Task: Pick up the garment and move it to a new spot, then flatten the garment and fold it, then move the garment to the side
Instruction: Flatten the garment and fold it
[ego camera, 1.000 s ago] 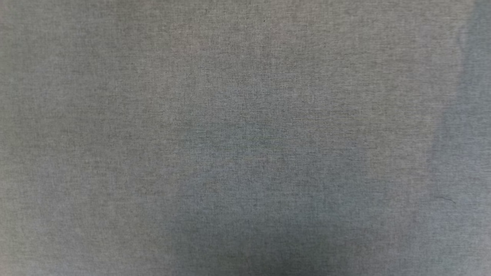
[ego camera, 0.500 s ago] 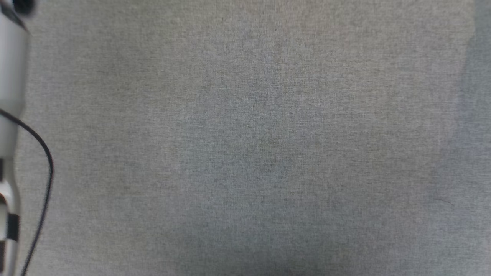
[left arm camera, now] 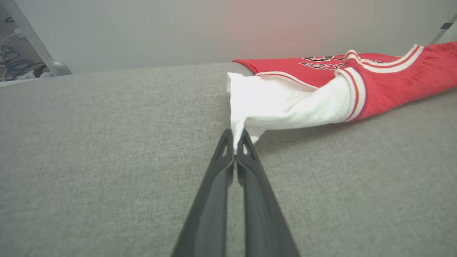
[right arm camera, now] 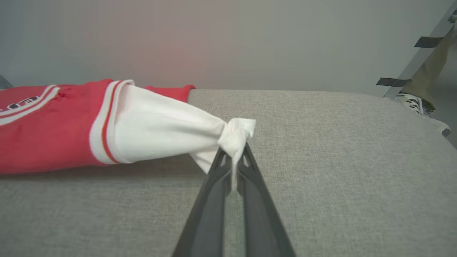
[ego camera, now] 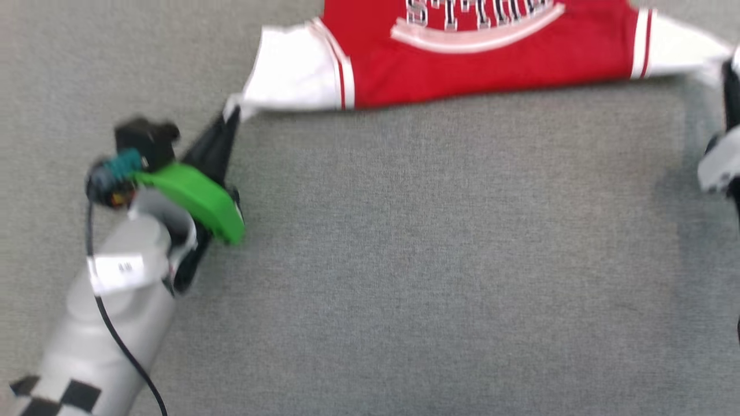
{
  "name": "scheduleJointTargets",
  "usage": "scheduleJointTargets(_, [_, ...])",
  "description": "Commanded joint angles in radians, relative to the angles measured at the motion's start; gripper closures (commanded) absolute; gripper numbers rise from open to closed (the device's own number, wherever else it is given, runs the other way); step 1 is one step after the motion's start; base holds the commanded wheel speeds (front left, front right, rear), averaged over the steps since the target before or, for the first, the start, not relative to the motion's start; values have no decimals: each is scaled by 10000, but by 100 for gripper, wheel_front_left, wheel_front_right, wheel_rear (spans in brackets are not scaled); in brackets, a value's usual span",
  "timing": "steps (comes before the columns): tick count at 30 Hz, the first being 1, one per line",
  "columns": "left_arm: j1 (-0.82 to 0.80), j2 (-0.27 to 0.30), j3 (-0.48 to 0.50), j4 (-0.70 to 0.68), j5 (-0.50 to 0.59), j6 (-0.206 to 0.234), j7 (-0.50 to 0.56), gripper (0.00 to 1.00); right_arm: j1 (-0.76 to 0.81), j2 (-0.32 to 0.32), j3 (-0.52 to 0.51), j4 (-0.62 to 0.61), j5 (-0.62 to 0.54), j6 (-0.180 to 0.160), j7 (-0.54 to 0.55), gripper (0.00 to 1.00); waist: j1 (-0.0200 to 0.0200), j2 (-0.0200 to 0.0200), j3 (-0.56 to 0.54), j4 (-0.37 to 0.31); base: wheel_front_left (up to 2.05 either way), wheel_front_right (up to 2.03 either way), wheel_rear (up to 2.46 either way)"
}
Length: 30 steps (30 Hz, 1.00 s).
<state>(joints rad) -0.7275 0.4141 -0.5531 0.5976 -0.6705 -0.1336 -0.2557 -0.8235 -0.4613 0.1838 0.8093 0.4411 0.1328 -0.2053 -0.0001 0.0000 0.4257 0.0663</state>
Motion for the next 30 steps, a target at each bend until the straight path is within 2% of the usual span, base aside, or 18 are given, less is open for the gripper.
scheduleJointTargets(1, [445, 63, -149, -1, -190, 29, -35, 100, 565, -201, 85, -213, 243, -21, 27, 100, 1, 0, -1038, 96, 0, 0, 0])
scheduleJointTargets(7, [1727, 139, -582, 123, -700, 29, -9, 100, 2407, -510, 215, -828, 688, -21, 66, 100, 1, 0, -1744, 153, 0, 0, 0])
scheduleJointTargets(19, [3262, 229, -724, 226, -1291, 54, 27, 100, 4899, -550, -72, -1730, 1180, -21, 398, 100, 1, 0, -3055, 168, 0, 0, 0])
scheduleJointTargets(30, [5238, 889, -885, -926, -1715, 399, 551, 100, 7644, -707, -507, -3428, 1648, -21, 1322, 100, 1, 0, -4005, 65, 0, 0, 0])
